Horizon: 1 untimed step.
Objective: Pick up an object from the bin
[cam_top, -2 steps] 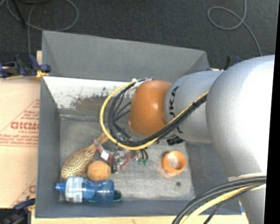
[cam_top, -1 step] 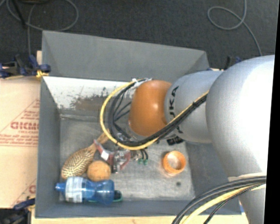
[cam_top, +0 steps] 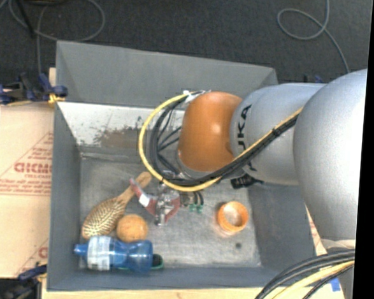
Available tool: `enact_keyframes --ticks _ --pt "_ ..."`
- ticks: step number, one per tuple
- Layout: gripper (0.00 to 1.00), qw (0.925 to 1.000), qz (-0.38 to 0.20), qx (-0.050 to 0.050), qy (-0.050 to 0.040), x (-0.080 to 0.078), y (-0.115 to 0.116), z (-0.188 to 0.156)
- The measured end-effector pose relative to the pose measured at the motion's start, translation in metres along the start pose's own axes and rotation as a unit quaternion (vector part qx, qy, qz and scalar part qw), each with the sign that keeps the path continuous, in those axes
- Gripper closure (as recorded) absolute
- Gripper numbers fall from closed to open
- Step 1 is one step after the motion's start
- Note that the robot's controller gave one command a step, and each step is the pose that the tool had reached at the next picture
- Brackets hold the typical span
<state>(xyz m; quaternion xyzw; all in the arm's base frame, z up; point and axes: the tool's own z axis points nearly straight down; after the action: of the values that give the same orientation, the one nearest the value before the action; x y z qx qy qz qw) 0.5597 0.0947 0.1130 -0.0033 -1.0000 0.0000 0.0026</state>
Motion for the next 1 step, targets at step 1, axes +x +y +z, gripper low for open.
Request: enact_keyframes --ticks 1 --pt "1.0 1.0 0.007 -0.001 -0.0057 -0.0025 -0.0002 -0.0526"
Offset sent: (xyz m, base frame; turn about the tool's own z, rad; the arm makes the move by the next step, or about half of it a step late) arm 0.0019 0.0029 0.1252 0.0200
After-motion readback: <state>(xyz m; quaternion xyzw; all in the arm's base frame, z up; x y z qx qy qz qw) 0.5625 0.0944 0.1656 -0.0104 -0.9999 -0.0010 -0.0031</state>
